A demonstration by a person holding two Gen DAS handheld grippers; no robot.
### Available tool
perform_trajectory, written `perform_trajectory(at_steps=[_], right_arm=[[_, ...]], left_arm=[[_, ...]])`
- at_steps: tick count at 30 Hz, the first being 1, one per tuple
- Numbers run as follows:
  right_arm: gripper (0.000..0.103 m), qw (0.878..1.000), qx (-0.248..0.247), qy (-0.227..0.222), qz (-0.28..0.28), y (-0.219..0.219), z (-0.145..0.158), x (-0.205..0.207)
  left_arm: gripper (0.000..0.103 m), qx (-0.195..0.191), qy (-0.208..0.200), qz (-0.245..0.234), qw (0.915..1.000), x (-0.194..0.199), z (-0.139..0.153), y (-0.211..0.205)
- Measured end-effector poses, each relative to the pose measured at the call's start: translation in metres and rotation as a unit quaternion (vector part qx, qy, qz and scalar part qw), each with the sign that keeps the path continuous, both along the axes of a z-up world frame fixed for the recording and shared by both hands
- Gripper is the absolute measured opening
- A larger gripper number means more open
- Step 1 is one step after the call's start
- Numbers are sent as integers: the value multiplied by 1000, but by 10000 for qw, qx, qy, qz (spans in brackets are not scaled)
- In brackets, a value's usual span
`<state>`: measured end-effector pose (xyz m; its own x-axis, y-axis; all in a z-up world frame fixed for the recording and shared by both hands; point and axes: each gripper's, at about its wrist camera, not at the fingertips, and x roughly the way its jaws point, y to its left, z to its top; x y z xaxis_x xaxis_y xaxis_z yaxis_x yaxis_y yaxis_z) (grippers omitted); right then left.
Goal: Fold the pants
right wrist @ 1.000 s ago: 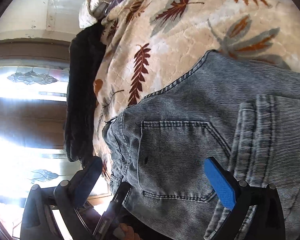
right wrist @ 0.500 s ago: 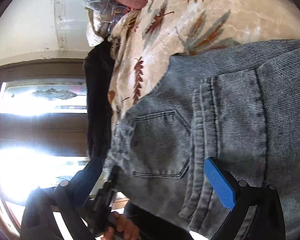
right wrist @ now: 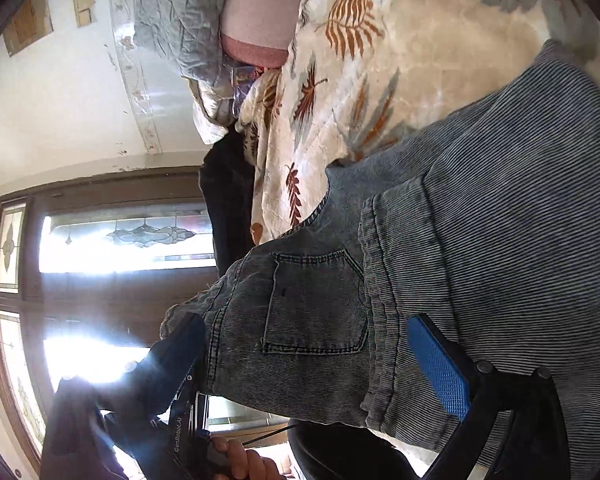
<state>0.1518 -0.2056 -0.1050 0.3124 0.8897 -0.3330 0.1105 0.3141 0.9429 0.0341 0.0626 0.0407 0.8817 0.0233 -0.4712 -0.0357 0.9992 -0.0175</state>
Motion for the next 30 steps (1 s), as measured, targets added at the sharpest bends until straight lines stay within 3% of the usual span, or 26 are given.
perform_trajectory(at_steps=[4,8,11,14,16,20,24,26,28,30], right_arm=[[102,9989,56,-162,-430,-52,5,-15],[102,9967,79,-211,-784,-94,-1,-28],[102,9945,180,-196,-1011,-119,-11,-37],[102,9914,321,-158,-1259,-143,-22,-44],[102,9894,421,-122,-1382,-153,-27,-47],[102,9882,574,-183,-1411,-161,-29,-46],[102,9892,514,-269,-1345,-157,-28,-44],[102,9897,417,-321,-1331,-158,-27,-48],[102,9902,187,-399,-1325,-159,-23,-51],[102,9899,-132,-472,-1334,-158,-18,-54]], left_arm=[[17,585,-238,-556,9965,-11,1,-59],[16,1146,-190,-1212,9858,-18,-22,-121],[16,1775,237,-1739,9683,-18,-64,-168],[15,2237,1010,-2239,9432,-15,-114,-196],[15,2544,955,-2351,9332,-24,-124,-206],[13,2148,1113,-2362,9411,-18,-109,-199],[15,1811,1279,-2564,9408,-23,-100,-191],[22,1325,1378,-2716,9432,-25,-91,-184],[43,773,1389,-2878,9444,-34,-75,-172],[46,361,1169,-2846,9508,-44,-56,-153]])
